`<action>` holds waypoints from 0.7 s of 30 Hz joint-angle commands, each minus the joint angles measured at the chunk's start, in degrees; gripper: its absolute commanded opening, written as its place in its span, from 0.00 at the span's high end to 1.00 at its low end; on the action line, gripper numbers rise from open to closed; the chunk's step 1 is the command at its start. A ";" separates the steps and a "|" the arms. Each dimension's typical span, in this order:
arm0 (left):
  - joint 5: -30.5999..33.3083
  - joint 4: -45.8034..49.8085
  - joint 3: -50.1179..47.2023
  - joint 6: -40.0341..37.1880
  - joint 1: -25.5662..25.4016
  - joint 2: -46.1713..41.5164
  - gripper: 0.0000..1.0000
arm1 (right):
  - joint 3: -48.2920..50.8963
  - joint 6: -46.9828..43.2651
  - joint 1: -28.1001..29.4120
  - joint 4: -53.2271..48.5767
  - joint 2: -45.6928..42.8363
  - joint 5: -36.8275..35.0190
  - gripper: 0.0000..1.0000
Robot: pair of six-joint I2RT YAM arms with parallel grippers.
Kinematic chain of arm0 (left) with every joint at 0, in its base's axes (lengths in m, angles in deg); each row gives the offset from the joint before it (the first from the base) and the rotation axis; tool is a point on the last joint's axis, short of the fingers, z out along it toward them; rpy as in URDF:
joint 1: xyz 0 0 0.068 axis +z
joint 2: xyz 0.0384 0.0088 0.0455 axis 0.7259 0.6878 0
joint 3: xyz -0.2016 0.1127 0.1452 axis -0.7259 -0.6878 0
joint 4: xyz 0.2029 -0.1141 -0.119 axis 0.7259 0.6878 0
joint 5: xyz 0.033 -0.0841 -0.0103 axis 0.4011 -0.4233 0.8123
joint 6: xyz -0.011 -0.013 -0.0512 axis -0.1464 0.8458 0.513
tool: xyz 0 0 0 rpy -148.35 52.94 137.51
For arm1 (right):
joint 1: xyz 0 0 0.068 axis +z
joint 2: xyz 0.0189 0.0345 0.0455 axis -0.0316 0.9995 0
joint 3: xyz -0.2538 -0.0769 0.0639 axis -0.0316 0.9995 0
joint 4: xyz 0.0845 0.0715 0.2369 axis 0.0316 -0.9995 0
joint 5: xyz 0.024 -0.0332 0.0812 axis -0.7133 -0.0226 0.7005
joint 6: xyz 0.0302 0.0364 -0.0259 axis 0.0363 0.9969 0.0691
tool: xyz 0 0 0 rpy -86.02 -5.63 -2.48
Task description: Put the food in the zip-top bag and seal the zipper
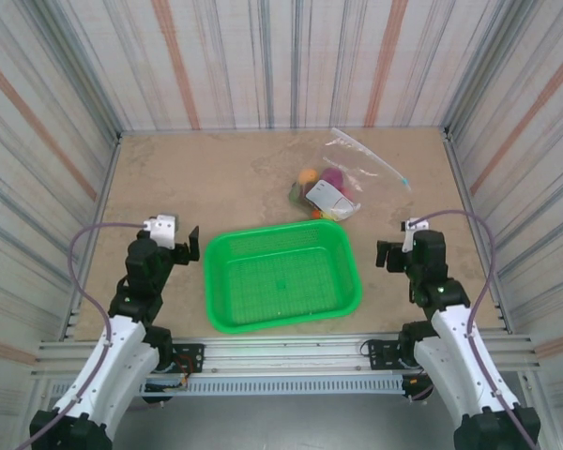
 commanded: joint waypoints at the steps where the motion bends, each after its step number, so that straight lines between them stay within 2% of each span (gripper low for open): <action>1: 0.69 -10.35 -5.84 0.89 1.98 0.08 0.01 | 7.29 -0.11 -2.94 23.92 -0.07 0.02 0.01; 4: -3.55 -22.82 -10.80 -0.30 5.17 5.27 0.01 | 11.54 -0.65 -7.41 37.05 7.02 5.01 0.01; 8: -3.07 -30.46 -9.70 0.66 9.06 14.31 0.01 | 13.34 -1.28 -12.16 50.79 17.06 11.83 0.01; 10: -3.46 -35.90 -8.94 0.67 10.27 20.31 0.01 | 13.82 -0.79 -12.26 57.61 21.40 11.15 0.01; 15: -0.78 -40.54 -3.03 1.31 10.23 33.26 0.01 | 10.94 0.17 -12.17 60.66 29.23 8.02 0.01; 17: 0.76 -44.95 -2.22 2.58 10.18 37.85 0.01 | 8.76 -0.68 -11.88 60.88 32.57 9.48 0.01; 21: -4.10 -51.67 -0.27 -1.22 9.47 47.87 0.01 | 3.76 0.32 -10.78 60.98 39.91 10.61 0.01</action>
